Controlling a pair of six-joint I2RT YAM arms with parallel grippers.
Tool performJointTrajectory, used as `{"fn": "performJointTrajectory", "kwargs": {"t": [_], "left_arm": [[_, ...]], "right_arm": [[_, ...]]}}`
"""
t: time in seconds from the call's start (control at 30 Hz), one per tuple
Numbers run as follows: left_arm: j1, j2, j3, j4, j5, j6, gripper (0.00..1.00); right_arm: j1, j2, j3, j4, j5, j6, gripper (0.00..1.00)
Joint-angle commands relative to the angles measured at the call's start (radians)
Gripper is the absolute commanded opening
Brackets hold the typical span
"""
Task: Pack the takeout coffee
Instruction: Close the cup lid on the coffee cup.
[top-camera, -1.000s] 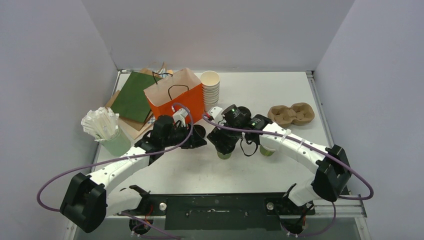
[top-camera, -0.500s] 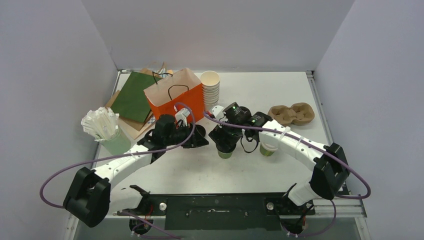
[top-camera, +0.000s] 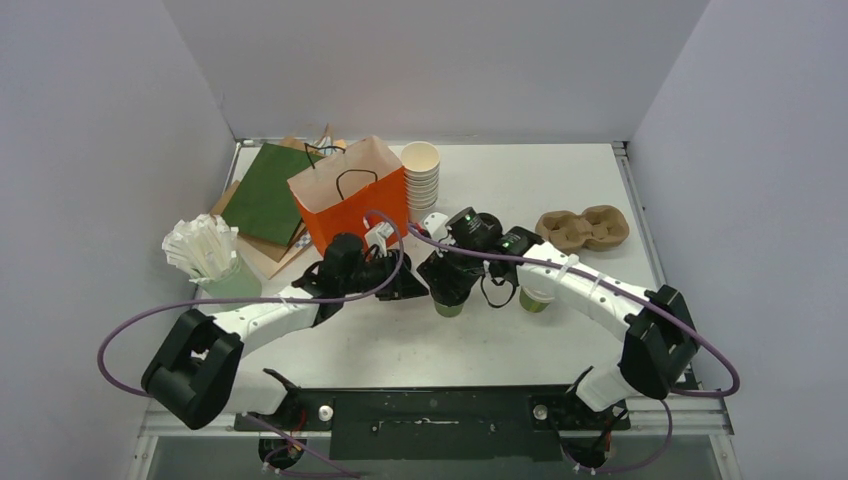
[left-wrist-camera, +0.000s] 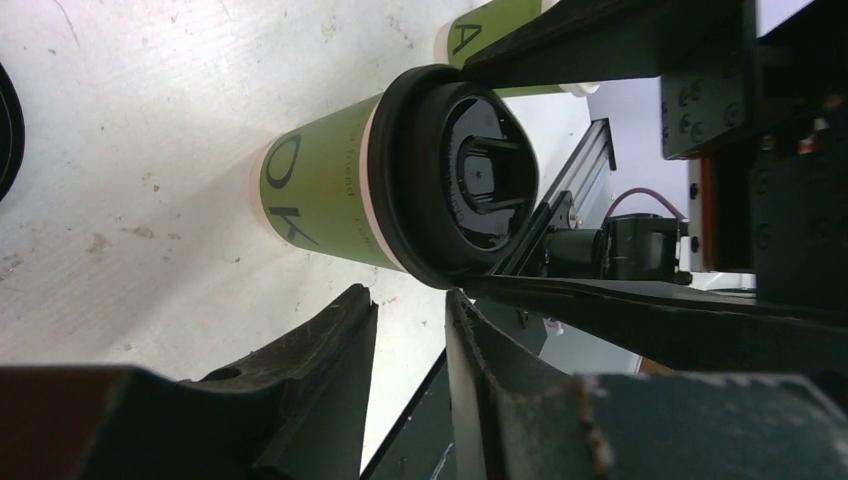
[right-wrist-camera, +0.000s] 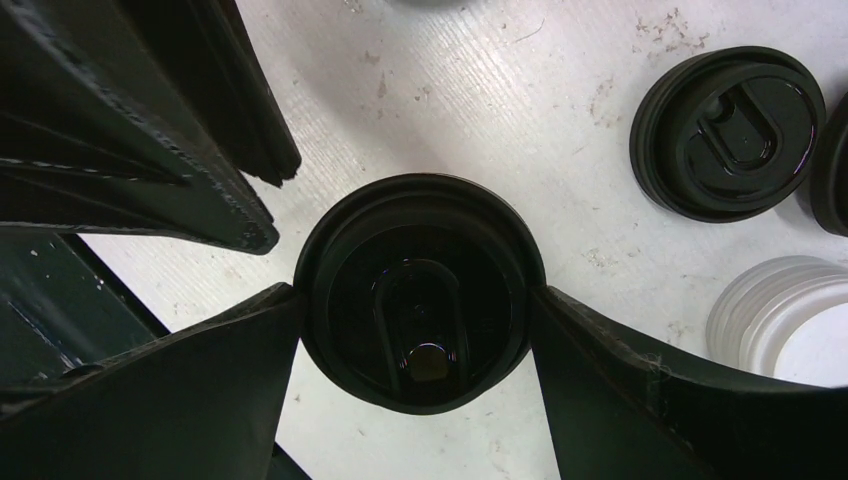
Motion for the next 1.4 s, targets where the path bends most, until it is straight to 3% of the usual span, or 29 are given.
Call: {"fn": "performJointTrajectory", "kwargs": {"t": [0.0,0.2,0.37,0.63,1.27,1.37], "left_arm": [[-0.005,0.036,-0.012,0.114,0.020,-0.023,0.28],[-0.006,0.086,-0.010,0.158,0.021,-0.032,0.24],[-0.009,0.098,-0.018,0.203,0.037,-0.048,0.32],[0.000,0.097,-0.035,0.232,0.028,-0.066,0.32],[0.004,0.112,-0.012,0.213,0.016,-0.054,0.32],[0.006,0.103,-0.004,0.196,0.014,-0.048,0.32]], "right_arm": [[0.011,-0.005,-0.051,0.020,0.011,0.022,0.81],[0.014,-0.010,-0.071,0.036,0.012,0.037,0.78],[0.023,-0.017,-0.099,0.054,0.024,0.048,0.76],[0.047,-0.030,-0.140,0.065,0.065,0.088,0.73],[0.098,0.016,-0.135,0.030,0.158,0.085,0.73],[0.094,0.000,-0.119,0.037,0.147,0.092,0.78]]}}
